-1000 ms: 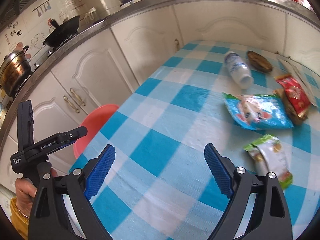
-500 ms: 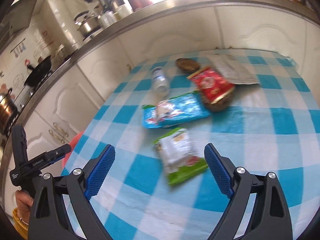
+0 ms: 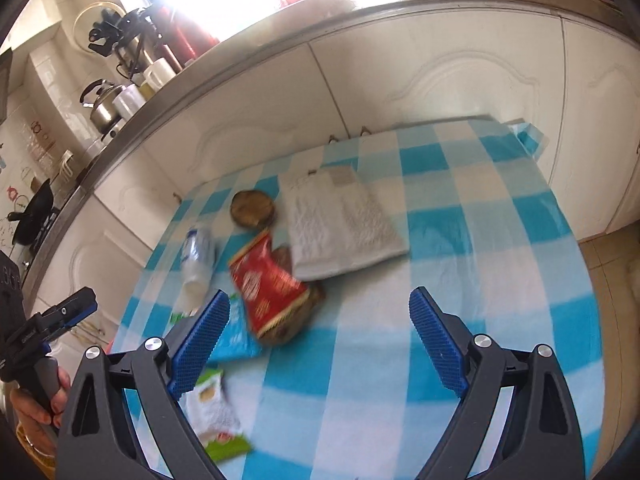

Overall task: Collect trash
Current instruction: 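Move both grippers back to the table toward the brown lid, then grasp the brown round disc with the left gripper while right gripper grasps white paper packet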

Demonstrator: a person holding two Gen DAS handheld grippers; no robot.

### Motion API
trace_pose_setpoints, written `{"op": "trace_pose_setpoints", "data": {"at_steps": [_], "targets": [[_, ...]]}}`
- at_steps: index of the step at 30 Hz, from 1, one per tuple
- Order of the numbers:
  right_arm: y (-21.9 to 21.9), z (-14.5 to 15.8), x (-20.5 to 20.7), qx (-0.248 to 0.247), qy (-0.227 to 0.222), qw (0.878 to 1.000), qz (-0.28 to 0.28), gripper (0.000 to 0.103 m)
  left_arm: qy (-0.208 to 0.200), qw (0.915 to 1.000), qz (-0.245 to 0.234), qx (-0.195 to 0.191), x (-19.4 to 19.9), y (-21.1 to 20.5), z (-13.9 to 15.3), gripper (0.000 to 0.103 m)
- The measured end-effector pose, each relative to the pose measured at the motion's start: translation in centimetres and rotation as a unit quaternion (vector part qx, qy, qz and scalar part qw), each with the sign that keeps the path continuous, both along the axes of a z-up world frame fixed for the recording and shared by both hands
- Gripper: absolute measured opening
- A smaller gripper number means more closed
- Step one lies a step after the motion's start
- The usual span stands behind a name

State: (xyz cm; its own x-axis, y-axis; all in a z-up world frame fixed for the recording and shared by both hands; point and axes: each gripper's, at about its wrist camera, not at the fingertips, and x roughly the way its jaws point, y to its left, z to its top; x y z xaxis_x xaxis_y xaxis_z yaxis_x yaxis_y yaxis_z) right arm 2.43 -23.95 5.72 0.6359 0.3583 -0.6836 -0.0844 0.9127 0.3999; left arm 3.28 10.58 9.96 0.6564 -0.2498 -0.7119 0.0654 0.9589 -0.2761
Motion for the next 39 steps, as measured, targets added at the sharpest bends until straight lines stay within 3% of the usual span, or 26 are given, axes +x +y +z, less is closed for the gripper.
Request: {"op": "trace_pose_setpoints", "data": {"at_steps": [7,16,21,31,39], "targets": [[0.8,-1.2,6.8,-0.026,0.02,0.999,0.031,0.091,0.035,0.9987,-0.034,0.013,9.2,-6.0,-0.4,0.093],[2.2,-3.8,11.5,-0.058,0.042,0.996,0.06,0.091,0.128,0.9888,-0.01,0.076,18.8,-10.1,-5.4,0.093],[2.7,-4.7,12.1,-0.051,0.048,0.995,0.077,0.093,0.148,0.9834,-0.006,0.105,20.6,-10.9,-7.0,0.093],[3.0,-4.9,12.5,-0.068,0.039,0.994,0.074,0.093,0.157,0.9807,-0.011,0.116,22.2,-11.8,-8.6,0.093],[4.2,-5.5,12.1,-0.125,0.024,0.988,0.084,0.093,0.137,0.9786,-0.022,0.152,22.0,-13.0,-8.9,0.092]]}}
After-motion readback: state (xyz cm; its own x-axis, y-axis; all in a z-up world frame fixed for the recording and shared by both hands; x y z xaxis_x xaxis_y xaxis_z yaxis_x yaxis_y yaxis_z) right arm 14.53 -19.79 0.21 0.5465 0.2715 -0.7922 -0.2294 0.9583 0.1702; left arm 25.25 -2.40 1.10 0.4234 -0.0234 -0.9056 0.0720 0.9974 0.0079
